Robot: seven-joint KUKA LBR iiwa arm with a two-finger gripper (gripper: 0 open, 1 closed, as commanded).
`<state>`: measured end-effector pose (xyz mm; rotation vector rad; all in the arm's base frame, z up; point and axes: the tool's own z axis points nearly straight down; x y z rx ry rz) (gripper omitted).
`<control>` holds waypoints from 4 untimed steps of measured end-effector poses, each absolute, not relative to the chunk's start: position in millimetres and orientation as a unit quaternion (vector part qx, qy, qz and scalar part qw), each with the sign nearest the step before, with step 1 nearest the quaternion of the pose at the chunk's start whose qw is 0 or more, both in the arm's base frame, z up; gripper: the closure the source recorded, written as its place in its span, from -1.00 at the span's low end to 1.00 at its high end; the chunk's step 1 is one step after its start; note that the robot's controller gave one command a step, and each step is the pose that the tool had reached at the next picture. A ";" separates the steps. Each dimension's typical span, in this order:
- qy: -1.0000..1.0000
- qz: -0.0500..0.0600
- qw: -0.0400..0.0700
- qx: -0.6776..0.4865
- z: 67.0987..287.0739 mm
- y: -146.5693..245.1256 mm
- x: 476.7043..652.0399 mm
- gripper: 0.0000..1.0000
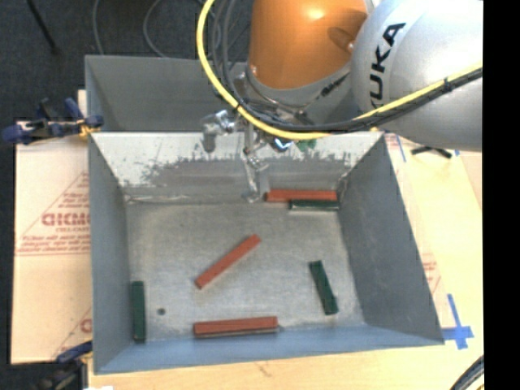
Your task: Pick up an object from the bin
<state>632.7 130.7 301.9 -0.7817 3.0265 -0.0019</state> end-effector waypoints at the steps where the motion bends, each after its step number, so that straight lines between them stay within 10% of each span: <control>1: 0.955 0.000 -0.003 -0.296 170.3 73.3 592.4 -1.00; 2: 0.915 0.000 -0.001 -0.404 67.6 87.9 581.6 -1.00; 3: 0.916 0.000 0.002 -0.402 71.2 88.4 583.7 1.00; 4: 0.929 -0.002 0.006 -0.369 221.2 66.6 601.0 1.00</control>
Offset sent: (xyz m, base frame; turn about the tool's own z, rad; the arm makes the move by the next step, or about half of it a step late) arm -0.0390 -0.0547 -0.1274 -0.0996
